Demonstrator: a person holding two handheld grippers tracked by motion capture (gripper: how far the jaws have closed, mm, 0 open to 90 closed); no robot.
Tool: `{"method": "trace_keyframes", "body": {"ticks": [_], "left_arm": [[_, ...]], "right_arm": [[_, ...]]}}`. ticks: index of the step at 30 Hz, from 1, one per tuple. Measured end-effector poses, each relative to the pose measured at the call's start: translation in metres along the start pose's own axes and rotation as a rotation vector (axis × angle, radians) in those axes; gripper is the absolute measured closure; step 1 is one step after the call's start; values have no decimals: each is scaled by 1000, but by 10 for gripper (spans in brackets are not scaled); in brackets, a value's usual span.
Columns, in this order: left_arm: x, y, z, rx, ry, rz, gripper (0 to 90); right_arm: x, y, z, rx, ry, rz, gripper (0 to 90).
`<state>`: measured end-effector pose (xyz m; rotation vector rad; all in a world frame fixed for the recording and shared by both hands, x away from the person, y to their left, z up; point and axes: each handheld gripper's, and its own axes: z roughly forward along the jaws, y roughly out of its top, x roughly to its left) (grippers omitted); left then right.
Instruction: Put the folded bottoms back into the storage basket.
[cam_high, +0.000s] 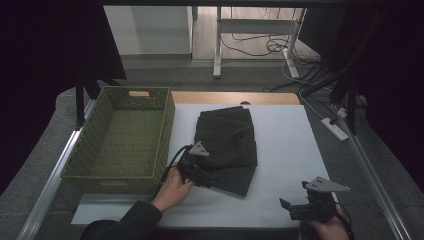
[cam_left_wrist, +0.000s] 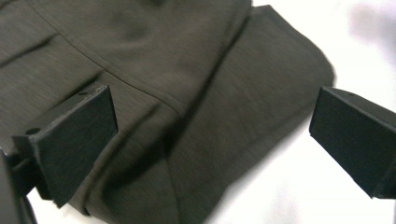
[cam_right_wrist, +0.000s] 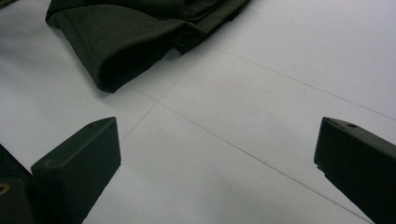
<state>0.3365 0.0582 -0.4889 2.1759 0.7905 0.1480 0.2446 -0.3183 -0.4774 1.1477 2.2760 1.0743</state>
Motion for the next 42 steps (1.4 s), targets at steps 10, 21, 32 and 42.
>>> {"method": "trace_keyframes", "body": {"ticks": [10, 21, 32, 42], "left_arm": [[15, 17, 16, 13, 35, -25, 2], [39, 32, 28, 2, 21, -87, 3], [59, 45, 42, 15, 38, -113, 7], [86, 53, 49, 16, 55, -145, 8]], "right_arm": [[0, 0, 0, 1, 1, -1, 11], [0, 0, 1, 6, 1, -4, 11], [0, 1, 1, 7, 1, -7, 11], [1, 1, 1, 9, 6, -13, 11]]}}
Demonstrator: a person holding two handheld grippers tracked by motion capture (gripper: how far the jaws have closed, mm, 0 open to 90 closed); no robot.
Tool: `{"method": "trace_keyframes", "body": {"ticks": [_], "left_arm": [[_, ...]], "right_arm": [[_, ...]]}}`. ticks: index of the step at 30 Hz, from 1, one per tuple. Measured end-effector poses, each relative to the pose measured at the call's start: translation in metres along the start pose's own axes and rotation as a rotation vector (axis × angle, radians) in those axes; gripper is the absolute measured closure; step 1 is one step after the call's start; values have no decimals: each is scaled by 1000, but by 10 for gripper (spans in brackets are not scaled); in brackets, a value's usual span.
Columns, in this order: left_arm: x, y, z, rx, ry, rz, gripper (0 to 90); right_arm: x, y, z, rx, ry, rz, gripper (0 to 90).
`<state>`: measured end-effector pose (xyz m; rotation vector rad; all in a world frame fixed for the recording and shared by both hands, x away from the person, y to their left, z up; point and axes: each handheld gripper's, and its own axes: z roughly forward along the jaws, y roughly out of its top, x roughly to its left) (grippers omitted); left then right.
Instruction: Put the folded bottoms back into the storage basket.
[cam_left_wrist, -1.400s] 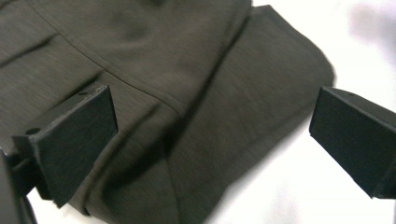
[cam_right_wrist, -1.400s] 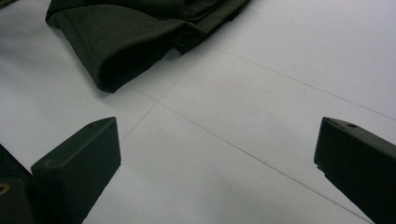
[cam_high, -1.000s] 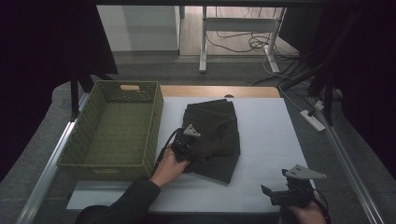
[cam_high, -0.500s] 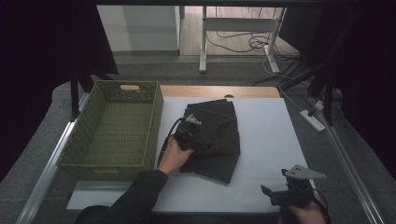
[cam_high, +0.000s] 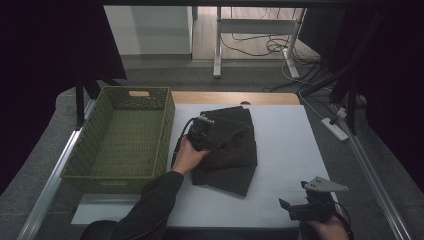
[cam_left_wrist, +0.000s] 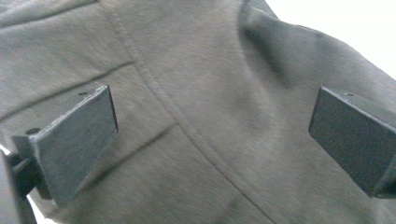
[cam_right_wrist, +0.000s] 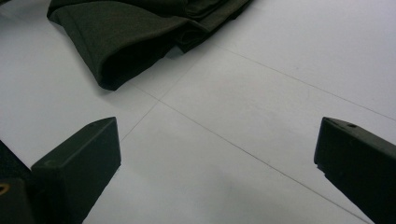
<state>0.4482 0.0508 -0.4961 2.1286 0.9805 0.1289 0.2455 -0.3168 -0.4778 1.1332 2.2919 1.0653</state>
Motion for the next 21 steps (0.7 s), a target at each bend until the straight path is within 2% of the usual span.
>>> {"method": "trace_keyframes", "body": {"ticks": [10, 16, 19, 21], "left_arm": [[18, 14, 9, 19, 29, -4, 10], [27, 18, 18, 25, 45, -34, 12], [30, 21, 21, 30, 67, -38, 17], [34, 22, 21, 26, 83, -55, 20]], "right_arm": [[1, 0, 0, 2, 2, -4, 11], [1, 0, 0, 4, 4, -8, 11], [1, 0, 0, 4, 4, -9, 11], [1, 0, 0, 3, 4, -10, 10]]}}
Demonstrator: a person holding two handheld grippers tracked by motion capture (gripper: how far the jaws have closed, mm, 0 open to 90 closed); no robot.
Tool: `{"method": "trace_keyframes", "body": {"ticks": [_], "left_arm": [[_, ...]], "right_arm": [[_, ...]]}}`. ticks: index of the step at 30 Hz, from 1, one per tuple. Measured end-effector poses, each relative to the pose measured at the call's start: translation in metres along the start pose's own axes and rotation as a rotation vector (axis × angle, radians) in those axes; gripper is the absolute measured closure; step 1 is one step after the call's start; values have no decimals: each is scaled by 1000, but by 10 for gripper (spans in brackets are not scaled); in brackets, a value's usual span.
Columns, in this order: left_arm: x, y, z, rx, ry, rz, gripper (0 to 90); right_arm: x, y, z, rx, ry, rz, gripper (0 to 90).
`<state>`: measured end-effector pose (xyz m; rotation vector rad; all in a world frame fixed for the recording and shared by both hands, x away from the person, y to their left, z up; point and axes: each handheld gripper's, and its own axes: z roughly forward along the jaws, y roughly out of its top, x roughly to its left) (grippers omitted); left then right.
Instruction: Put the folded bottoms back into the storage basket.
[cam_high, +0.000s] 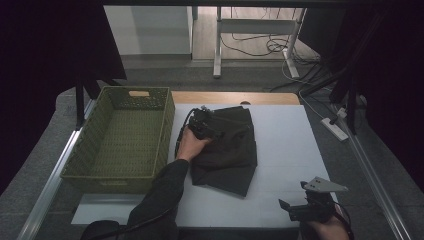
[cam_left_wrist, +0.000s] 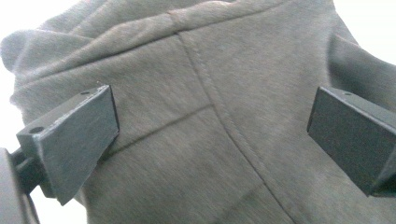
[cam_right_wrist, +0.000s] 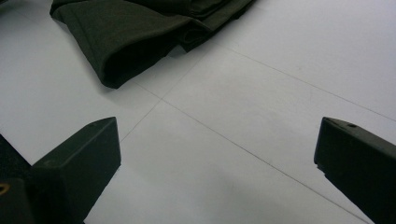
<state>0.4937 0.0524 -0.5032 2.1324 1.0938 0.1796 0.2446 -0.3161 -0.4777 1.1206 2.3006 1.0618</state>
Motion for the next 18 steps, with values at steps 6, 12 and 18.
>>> {"method": "trace_keyframes", "body": {"ticks": [6, 12, 18], "left_arm": [[14, 1, 2, 0, 30, -51, 31], [23, -1, 7, 22, 50, -80, 37], [36, -6, 11, 59, 65, -132, 11]], "right_arm": [[0, 0, 0, 3, 7, -6, 11], [1, 0, 0, 7, 7, -12, 11], [1, 0, 0, 8, 8, -14, 11]]}}
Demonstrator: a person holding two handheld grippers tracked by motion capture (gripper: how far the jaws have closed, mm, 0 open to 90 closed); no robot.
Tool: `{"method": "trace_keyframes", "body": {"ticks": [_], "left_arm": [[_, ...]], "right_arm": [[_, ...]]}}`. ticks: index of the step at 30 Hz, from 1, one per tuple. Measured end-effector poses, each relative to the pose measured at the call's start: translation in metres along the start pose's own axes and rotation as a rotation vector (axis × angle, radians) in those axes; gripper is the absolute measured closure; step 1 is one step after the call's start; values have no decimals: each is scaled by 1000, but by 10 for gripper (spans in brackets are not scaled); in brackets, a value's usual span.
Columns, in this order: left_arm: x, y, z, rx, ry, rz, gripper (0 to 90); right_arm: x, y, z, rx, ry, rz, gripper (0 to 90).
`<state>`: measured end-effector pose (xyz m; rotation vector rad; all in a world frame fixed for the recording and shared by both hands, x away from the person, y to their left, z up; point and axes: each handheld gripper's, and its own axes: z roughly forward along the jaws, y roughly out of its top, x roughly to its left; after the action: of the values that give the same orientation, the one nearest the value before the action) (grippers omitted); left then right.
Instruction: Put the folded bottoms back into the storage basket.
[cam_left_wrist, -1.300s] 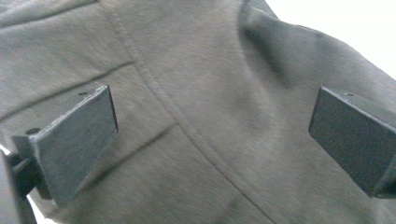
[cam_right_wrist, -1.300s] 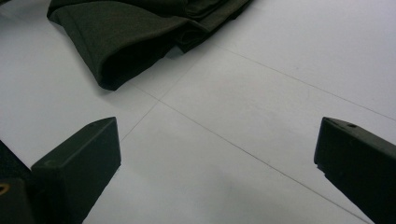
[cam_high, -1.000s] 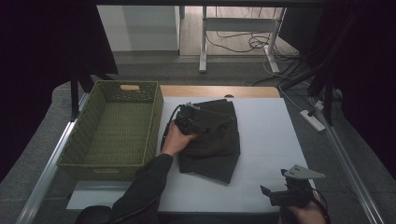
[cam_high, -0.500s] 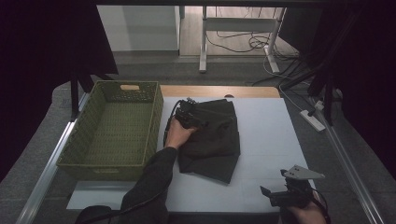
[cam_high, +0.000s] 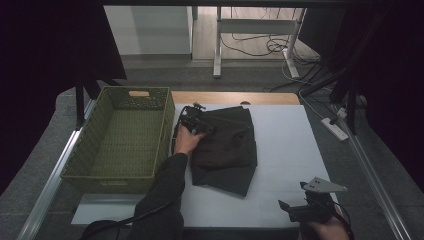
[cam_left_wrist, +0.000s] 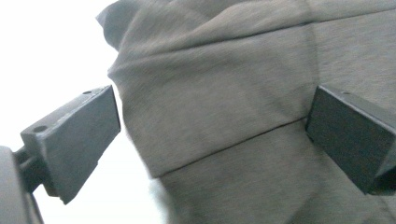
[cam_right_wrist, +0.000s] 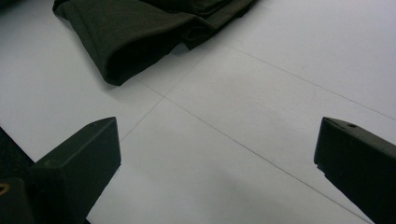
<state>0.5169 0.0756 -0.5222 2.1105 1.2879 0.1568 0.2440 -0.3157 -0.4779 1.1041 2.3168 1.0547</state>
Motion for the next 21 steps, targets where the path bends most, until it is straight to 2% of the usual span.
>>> {"method": "trace_keyframes", "body": {"ticks": [3, 10, 18, 19, 20, 21], "left_arm": [[5, -5, 7, 4, -40, -41, 6], [2, -4, 7, 17, -37, -21, 22], [-3, -4, 2, 17, -84, -14, 277], [-3, -5, 1, 13, -109, -22, 332], [-3, -5, 1, 13, -109, -22, 374], [-3, -6, 1, 9, -138, -25, 428]], "right_arm": [[1, 0, 0, 1, 0, -2, 10], [1, 0, 1, 7, 1, -7, 11], [3, 2, 3, 21, 2, -29, 10], [3, 2, 3, 25, 2, -32, 10], [3, 2, 3, 25, 2, -32, 10], [3, 3, 4, 28, 6, -31, 10]]}}
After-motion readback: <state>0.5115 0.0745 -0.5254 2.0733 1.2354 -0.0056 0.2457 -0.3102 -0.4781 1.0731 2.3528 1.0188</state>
